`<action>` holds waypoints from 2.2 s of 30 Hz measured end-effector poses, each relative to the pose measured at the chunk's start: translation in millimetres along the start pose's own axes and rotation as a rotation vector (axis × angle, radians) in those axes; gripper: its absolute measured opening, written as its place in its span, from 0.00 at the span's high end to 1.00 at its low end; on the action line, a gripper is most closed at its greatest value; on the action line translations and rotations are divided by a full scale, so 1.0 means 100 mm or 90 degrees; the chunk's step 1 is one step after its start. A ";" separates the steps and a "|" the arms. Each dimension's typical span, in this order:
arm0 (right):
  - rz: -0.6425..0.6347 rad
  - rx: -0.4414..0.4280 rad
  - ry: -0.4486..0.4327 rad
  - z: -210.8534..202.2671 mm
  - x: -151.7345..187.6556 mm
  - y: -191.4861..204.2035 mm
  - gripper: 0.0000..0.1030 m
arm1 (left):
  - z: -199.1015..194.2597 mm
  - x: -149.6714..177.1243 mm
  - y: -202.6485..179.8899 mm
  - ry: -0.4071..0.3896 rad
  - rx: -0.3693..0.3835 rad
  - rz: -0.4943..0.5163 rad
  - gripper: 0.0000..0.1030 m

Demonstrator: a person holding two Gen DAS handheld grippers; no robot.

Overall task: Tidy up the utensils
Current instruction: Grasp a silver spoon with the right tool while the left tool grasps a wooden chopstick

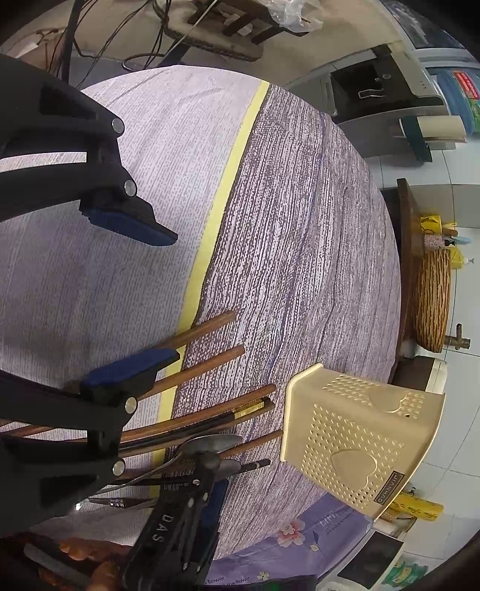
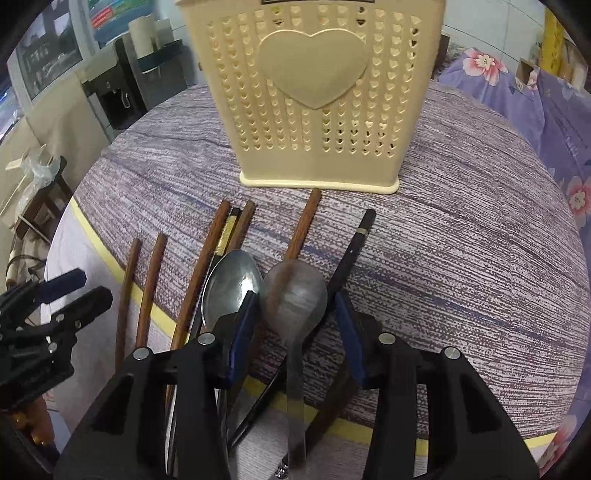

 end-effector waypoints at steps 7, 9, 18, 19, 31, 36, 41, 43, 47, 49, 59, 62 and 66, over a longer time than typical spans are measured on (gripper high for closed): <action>-0.001 0.017 -0.008 0.01 -0.02 -0.03 0.65 | 0.00 0.01 -0.01 0.001 0.001 0.001 0.43; 0.005 0.011 -0.011 0.00 -0.01 -0.04 0.65 | 0.00 0.01 -0.03 0.001 0.001 0.003 0.43; 0.002 0.004 -0.098 -0.41 -0.07 -0.04 0.65 | 0.01 0.00 0.01 0.009 0.000 -0.013 0.46; 0.002 0.008 -0.112 -0.49 -0.08 -0.05 0.65 | 0.02 -0.01 -0.01 0.013 0.004 -0.014 0.49; 0.001 0.029 -0.213 -1.08 -0.01 -0.07 0.65 | 0.18 -0.07 -0.21 0.043 -0.025 -0.018 0.74; -0.005 0.024 -0.224 -1.13 0.04 -0.01 0.65 | 0.18 -0.06 -0.22 0.052 -0.046 -0.031 0.78; -0.006 0.020 -0.227 -1.15 0.07 0.03 0.65 | 0.22 -0.12 -0.24 0.043 -0.068 -0.023 0.86; -0.005 0.019 -0.228 -1.16 0.07 0.03 0.65 | 0.24 -0.15 -0.24 0.043 -0.074 -0.023 0.88; 0.000 0.019 -0.228 -1.16 0.08 0.01 0.65 | 0.26 -0.19 -0.25 0.044 -0.079 -0.013 0.89; 0.003 0.019 -0.228 -1.16 0.08 -0.01 0.65 | 0.26 -0.19 -0.26 0.042 -0.083 -0.010 0.89; 0.006 0.010 -0.228 -1.16 0.10 -0.02 0.65 | 0.26 -0.21 -0.24 0.032 -0.070 -0.023 0.91; 0.007 0.007 -0.231 -1.16 0.10 -0.03 0.65 | 0.26 -0.22 -0.21 0.029 -0.057 -0.031 0.91; 0.004 -0.001 -0.238 -1.17 0.10 -0.04 0.65 | 0.19 -0.28 -0.20 0.010 -0.043 -0.034 0.91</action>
Point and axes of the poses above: each gripper's, at about its wrist camera, not at the fingertips, and z roughly the way its jaws point, y to its left, x to its underside, the point moved 9 cm from there along z, roughly the way its jaws point, and after that the axes turned 1 degree about y, right-handed, at the moved point
